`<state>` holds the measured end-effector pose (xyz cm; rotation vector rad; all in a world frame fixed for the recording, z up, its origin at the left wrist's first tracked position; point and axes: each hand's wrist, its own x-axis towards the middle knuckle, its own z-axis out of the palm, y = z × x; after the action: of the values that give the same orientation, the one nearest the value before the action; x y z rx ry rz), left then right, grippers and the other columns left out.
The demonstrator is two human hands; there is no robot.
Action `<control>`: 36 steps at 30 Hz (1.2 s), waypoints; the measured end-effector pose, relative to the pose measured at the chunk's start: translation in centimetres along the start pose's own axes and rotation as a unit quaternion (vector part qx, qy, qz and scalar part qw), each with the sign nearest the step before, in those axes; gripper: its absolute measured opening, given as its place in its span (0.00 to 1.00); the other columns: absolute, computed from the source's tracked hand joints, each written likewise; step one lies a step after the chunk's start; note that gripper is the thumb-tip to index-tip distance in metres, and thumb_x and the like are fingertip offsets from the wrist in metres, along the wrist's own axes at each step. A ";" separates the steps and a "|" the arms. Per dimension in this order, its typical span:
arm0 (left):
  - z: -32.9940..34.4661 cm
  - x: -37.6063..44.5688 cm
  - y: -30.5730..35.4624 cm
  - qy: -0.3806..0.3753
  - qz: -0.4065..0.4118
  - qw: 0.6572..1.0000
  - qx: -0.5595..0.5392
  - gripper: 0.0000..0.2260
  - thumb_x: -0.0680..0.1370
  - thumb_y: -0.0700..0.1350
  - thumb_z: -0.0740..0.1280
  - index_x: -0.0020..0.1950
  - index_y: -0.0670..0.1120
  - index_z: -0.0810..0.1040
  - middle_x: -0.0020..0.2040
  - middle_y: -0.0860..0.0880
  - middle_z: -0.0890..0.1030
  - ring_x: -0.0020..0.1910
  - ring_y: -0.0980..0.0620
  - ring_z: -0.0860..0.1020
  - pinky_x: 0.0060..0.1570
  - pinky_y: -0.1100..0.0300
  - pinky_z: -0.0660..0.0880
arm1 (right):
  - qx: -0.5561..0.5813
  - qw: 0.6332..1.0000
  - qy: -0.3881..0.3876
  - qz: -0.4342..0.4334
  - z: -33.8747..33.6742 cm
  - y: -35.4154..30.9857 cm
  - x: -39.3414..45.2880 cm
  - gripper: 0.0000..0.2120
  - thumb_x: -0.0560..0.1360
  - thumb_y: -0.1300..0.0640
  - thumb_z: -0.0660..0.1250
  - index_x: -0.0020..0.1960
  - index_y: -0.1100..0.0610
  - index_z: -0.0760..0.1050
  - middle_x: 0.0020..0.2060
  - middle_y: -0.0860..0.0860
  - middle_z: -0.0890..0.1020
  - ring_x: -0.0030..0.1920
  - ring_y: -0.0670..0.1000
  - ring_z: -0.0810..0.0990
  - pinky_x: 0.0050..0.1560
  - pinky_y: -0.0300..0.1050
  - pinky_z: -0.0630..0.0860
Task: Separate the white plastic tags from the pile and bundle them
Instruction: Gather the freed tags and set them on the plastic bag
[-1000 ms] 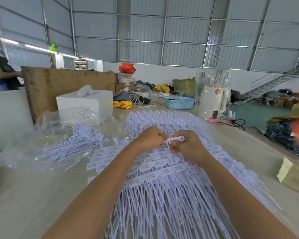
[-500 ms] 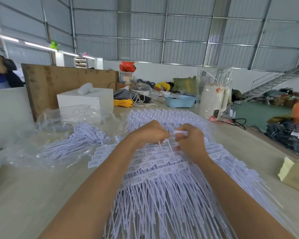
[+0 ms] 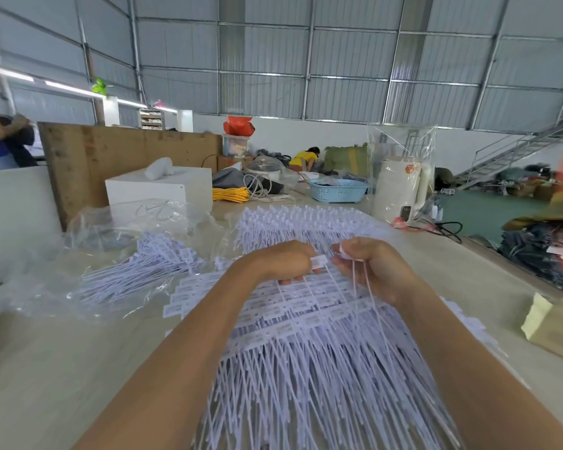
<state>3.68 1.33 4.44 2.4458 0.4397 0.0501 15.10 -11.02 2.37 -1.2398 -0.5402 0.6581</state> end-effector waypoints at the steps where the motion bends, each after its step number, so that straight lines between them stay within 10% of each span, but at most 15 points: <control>1: 0.1 0.1 -0.1 -0.003 0.005 1.000 0.014 0.10 0.77 0.33 0.56 0.53 0.41 0.73 0.39 0.44 0.70 0.32 0.49 0.66 0.31 0.60 0.61 | -0.038 0.999 -0.011 -0.005 0.4 0.4 0.0 0.04 0.76 0.68 0.62 0.46 0.66 0.75 0.41 0.59 0.80 0.38 0.52 0.81 0.36 0.39 0.80; 9: -0.4 0.4 -0.9 0.089 0.056 0.994 -0.039 0.14 0.74 0.41 0.70 0.57 0.49 0.72 0.45 0.46 0.78 0.40 0.50 0.75 0.47 0.49 0.75 | -0.142 0.988 -0.026 -0.061 1.9 1.4 -0.5 0.03 0.75 0.68 0.65 0.42 0.66 0.75 0.37 0.61 0.82 0.33 0.54 0.83 0.35 0.45 0.82; 16: -0.6 0.5 -1.4 0.112 -0.003 0.993 -0.044 0.15 0.76 0.52 0.68 0.38 0.42 0.83 0.35 0.47 0.81 0.35 0.52 0.75 0.39 0.59 0.71 | -0.108 0.988 -0.002 -0.115 1.2 1.5 0.2 0.04 0.74 0.71 0.65 0.44 0.64 0.76 0.42 0.60 0.80 0.37 0.52 0.84 0.41 0.41 0.82; 24: 0.3 0.7 -0.8 0.143 -0.030 0.980 -0.138 0.12 0.74 0.40 0.67 0.30 0.41 0.73 0.29 0.44 0.70 0.30 0.48 0.67 0.36 0.58 0.62 | -0.224 0.959 -0.038 -0.169 0.9 1.8 0.0 0.09 0.71 0.74 0.67 0.51 0.70 0.77 0.38 0.56 0.81 0.32 0.44 0.81 0.37 0.35 0.79; 36: -0.6 0.4 -0.8 0.022 -0.061 0.953 -0.296 0.16 0.76 0.38 0.62 0.28 0.44 0.68 0.19 0.52 0.64 0.18 0.56 0.60 0.23 0.65 0.56 | -0.415 0.880 0.069 -0.221 0.7 2.9 0.9 0.14 0.69 0.73 0.67 0.36 0.54 0.73 0.33 0.50 0.76 0.31 0.44 0.73 0.27 0.29 0.67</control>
<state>3.71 2.36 4.43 1.8276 0.5088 0.1608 14.75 -9.40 -0.24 -1.8563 -1.0031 -0.0942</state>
